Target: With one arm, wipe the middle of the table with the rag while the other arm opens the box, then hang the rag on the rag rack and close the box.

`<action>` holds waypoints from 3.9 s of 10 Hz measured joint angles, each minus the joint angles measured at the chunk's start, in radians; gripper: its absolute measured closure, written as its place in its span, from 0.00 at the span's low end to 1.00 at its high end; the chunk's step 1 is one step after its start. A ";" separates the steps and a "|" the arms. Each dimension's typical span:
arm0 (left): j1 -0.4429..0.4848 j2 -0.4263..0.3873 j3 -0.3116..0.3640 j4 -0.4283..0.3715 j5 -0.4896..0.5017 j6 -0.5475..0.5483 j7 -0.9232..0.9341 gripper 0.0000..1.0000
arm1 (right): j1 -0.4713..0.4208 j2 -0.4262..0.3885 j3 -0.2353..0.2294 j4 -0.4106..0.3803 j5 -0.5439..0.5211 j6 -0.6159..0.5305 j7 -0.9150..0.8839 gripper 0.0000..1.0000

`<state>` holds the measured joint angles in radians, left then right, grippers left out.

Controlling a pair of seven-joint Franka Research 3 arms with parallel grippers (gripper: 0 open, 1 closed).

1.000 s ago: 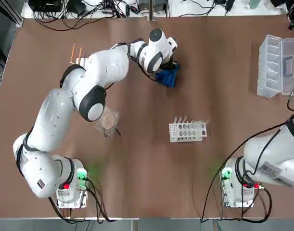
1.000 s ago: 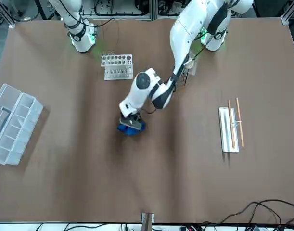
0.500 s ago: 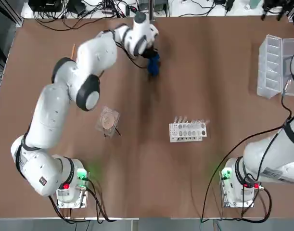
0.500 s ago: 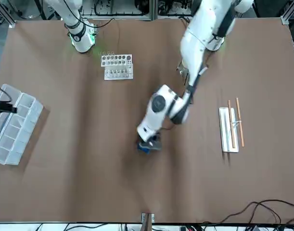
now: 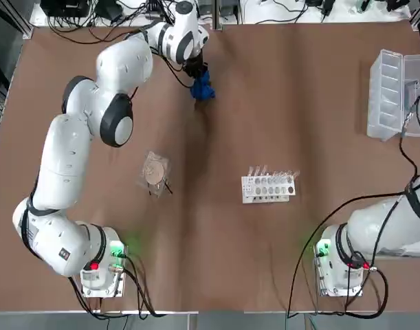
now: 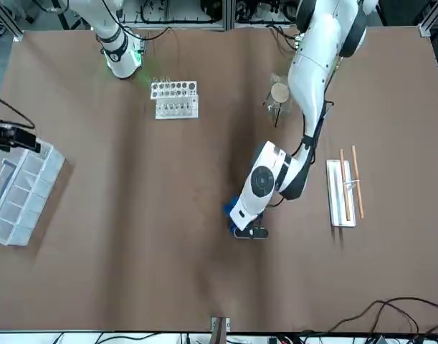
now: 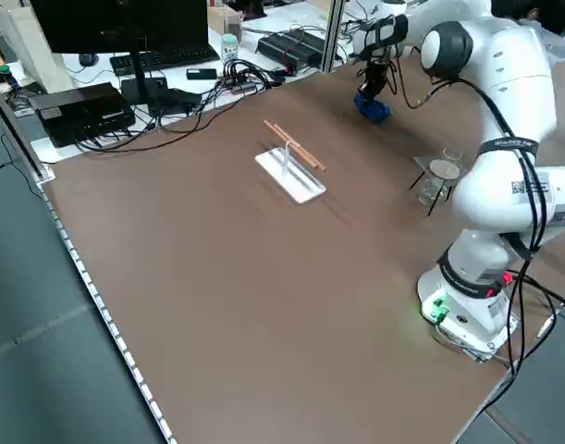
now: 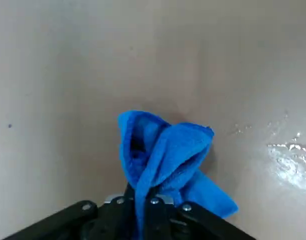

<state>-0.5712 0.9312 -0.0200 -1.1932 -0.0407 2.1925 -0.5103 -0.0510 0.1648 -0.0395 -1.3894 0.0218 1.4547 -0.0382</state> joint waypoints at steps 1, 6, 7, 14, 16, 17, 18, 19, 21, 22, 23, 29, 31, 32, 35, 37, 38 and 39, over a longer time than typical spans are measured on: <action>0.003 -0.018 0.002 -0.007 0.000 -0.032 0.000 0.92 | -0.001 -0.055 -0.003 -0.068 0.000 0.034 0.000 0.01; 0.220 -0.368 0.008 -0.182 0.012 -0.304 0.106 0.92 | -0.001 -0.142 -0.006 -0.142 0.000 0.076 0.000 0.01; 0.264 -0.443 0.009 -0.242 0.042 -0.324 0.129 0.92 | -0.001 -0.142 -0.006 -0.131 0.000 0.080 0.000 0.01; 0.593 -0.542 0.010 -0.395 0.097 -0.349 0.571 0.92 | 0.000 -0.118 -0.005 -0.121 -0.001 0.079 0.000 0.01; 0.606 -0.526 0.010 -0.426 0.097 -0.347 0.611 0.92 | 0.001 -0.111 -0.003 -0.122 -0.001 0.079 -0.001 0.01; 0.605 -0.514 0.006 -0.428 0.097 -0.343 0.612 0.92 | 0.001 -0.103 -0.003 -0.122 -0.001 0.078 -0.001 0.01; 0.603 -0.501 0.001 -0.428 0.097 -0.334 0.612 0.92 | 0.001 -0.095 -0.003 -0.123 -0.001 0.078 -0.001 0.01; 0.601 -0.487 -0.001 -0.428 0.098 -0.325 0.615 0.92 | 0.001 -0.089 -0.004 -0.123 -0.001 0.078 -0.001 0.01; 0.619 -0.468 0.000 -0.428 0.098 -0.312 0.686 0.92 | 0.000 -0.079 -0.006 -0.125 -0.002 0.076 -0.001 0.01; 0.644 -0.460 0.000 -0.427 0.098 -0.301 0.721 0.90 | 0.000 -0.074 -0.006 -0.126 -0.002 0.076 -0.001 0.01; 0.661 -0.451 0.000 -0.427 0.098 -0.282 0.739 0.80 | 0.000 -0.071 -0.006 -0.127 -0.002 0.076 -0.001 0.01; 0.644 -0.440 -0.007 -0.419 0.094 -0.252 0.733 0.12 | -0.089 -0.056 -0.017 -0.127 -0.004 0.076 -0.023 0.36; 0.643 -0.440 -0.007 -0.413 0.094 -0.250 0.733 0.10 | -0.186 -0.052 -0.021 -0.127 -0.004 0.077 -0.178 0.69; 0.644 -0.442 -0.012 -0.397 0.092 -0.246 0.733 0.06 | -0.245 -0.048 -0.022 -0.127 -0.003 0.078 -0.252 0.83; 0.643 -0.484 -0.057 -0.346 0.091 -0.248 0.685 0.00 | -0.498 0.008 -0.028 -0.129 0.008 0.080 -0.384 0.99; 0.643 -0.506 -0.076 -0.327 0.091 -0.247 0.649 0.00 | -0.696 0.113 -0.030 -0.129 0.085 0.117 -0.554 0.99; 0.643 -0.525 -0.078 -0.310 0.091 -0.247 0.627 0.00 | -0.790 0.183 -0.031 -0.117 0.129 0.182 -0.671 0.99; 0.644 -0.556 -0.079 -0.293 0.091 -0.247 0.593 0.00 | -0.866 0.261 -0.030 -0.094 0.194 0.243 -0.792 0.99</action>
<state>0.0732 0.3749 -0.0986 -1.4866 0.0507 1.9452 0.0832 -0.9171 0.4259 -0.0696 -1.4836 0.2161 1.6982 -0.8300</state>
